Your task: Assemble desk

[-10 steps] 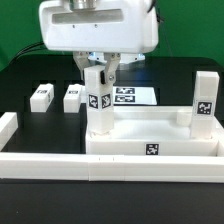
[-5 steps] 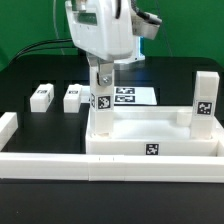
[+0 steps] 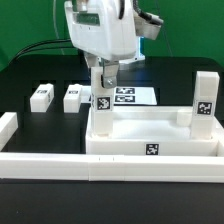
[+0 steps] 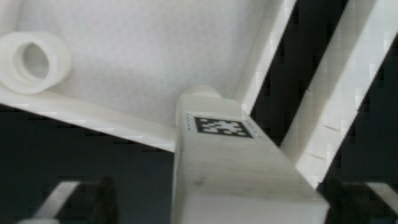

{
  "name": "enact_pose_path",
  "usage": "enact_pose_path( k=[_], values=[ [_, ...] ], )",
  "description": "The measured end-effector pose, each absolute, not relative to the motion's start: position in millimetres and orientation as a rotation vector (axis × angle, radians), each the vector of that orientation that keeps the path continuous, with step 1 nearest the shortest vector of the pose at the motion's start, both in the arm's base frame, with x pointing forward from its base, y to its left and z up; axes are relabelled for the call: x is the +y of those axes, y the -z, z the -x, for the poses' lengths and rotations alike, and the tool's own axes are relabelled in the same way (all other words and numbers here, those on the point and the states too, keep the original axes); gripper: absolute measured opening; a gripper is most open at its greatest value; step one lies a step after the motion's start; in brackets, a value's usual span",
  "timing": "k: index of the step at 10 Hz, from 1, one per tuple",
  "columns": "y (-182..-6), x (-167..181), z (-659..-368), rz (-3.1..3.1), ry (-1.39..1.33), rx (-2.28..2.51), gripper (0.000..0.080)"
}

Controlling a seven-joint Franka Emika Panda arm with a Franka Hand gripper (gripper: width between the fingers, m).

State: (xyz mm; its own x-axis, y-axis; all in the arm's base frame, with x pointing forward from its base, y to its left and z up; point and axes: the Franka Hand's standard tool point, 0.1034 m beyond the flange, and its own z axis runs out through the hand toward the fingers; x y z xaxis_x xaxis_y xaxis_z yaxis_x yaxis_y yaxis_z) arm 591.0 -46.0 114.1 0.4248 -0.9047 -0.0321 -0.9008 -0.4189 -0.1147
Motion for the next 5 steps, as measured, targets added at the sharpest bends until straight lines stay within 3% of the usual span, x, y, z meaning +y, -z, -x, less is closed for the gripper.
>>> enact_pose_path(
  k=[5],
  values=[
    [-111.7,-45.2,-592.1,2.915,0.095,0.869,0.0649]
  ],
)
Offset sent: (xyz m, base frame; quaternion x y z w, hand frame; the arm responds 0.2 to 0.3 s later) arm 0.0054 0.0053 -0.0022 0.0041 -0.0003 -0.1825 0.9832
